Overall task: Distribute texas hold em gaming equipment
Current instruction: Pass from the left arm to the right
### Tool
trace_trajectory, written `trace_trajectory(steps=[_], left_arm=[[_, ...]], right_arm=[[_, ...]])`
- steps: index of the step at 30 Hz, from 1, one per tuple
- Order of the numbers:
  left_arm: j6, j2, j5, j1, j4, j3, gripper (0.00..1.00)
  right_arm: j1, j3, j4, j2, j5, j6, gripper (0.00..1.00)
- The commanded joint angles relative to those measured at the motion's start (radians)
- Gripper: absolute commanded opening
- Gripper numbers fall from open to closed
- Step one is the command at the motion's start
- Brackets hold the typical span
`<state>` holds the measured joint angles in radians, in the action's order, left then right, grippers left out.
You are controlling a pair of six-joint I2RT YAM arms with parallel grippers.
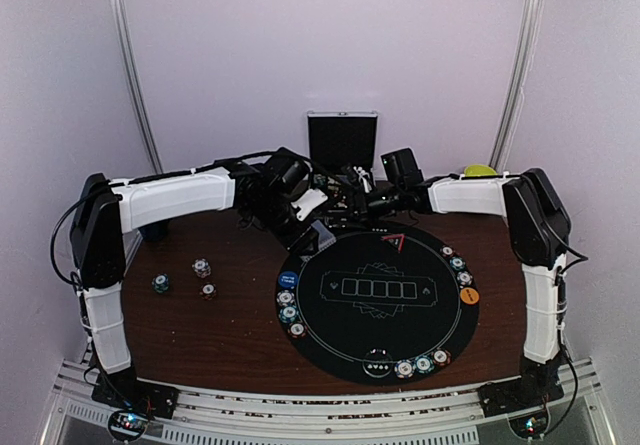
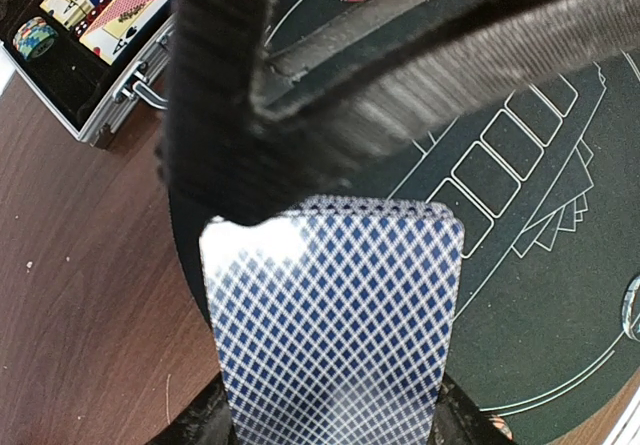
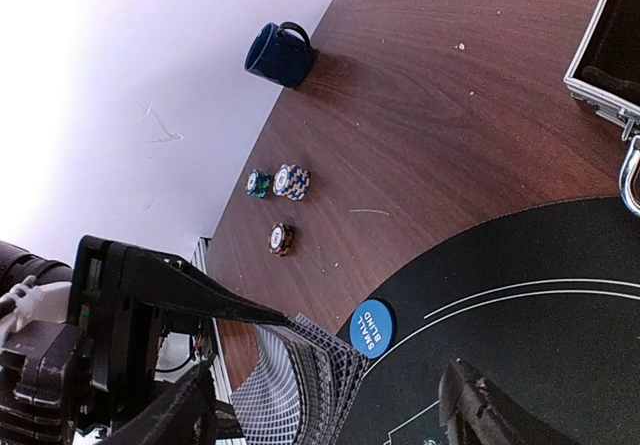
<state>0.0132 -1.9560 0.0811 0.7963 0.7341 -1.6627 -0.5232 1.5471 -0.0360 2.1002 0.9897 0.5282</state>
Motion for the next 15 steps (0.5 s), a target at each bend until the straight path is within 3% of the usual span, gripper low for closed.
trace_trajectory(steps=[1,15], left_arm=[[-0.007,0.013,-0.009,0.007,-0.044,-0.028,0.58],[-0.002,-0.005,-0.014,0.03,-0.045,-0.041,0.58]], right_arm=[[-0.01,-0.005,-0.059,0.004,0.021,-0.061,0.78],[-0.044,0.052,-0.15,0.064,0.043,-0.105,0.72]])
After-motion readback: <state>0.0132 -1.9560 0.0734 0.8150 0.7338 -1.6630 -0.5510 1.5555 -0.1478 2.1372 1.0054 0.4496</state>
